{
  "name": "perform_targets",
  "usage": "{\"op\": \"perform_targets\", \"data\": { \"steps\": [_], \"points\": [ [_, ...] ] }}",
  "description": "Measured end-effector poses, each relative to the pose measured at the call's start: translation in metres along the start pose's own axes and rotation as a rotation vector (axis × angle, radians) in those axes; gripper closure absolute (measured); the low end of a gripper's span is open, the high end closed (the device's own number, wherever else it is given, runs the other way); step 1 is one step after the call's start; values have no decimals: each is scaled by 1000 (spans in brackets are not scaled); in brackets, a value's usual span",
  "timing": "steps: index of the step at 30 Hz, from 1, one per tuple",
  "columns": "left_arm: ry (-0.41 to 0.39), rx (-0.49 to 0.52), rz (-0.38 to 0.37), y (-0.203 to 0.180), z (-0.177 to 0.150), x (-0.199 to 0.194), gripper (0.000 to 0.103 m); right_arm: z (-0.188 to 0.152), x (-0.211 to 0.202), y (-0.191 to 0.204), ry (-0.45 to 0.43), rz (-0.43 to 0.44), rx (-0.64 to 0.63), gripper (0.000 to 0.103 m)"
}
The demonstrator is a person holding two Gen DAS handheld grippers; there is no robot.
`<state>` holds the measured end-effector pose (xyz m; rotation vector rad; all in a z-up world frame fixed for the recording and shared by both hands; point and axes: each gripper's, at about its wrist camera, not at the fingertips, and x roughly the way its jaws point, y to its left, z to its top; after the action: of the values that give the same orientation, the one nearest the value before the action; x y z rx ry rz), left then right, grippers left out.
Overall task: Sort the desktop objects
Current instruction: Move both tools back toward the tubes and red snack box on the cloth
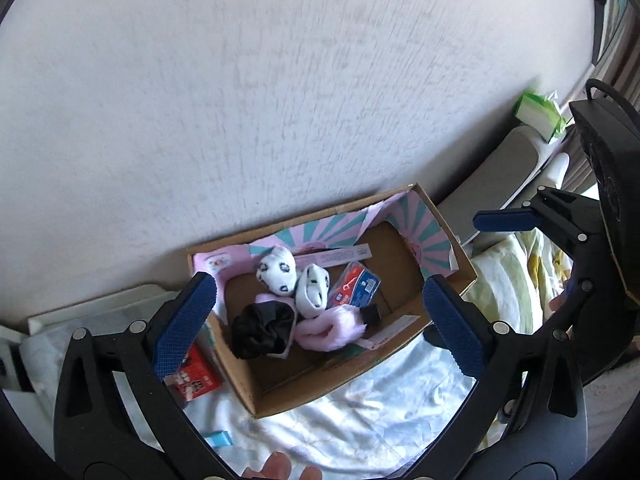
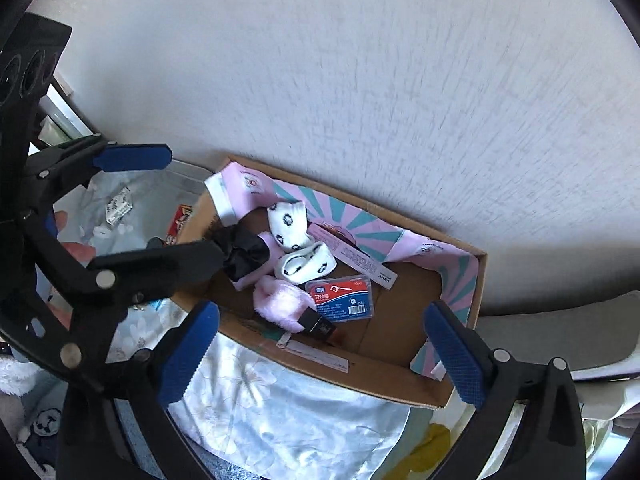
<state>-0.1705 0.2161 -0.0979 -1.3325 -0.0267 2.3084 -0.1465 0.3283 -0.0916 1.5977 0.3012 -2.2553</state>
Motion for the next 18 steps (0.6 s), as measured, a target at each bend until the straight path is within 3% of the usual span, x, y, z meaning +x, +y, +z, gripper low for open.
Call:
{"op": "perform_targets", "data": {
  "steps": [4, 8, 15, 18],
  "points": [
    [-32, 17, -29, 9, -4, -26, 0, -3, -16, 3, -33, -37, -15, 1],
    [-65, -13, -7, 31, -9, -54, 0, -7, -29, 7, -55, -42, 1, 1],
    [-107, -83, 23, 74, -30, -95, 0, -11, -41, 22, -105, 86, 91, 1],
    [-92, -105, 30, 88, -43, -100, 0, -13, -35, 39, -93, 77, 43, 1]
  ]
}}
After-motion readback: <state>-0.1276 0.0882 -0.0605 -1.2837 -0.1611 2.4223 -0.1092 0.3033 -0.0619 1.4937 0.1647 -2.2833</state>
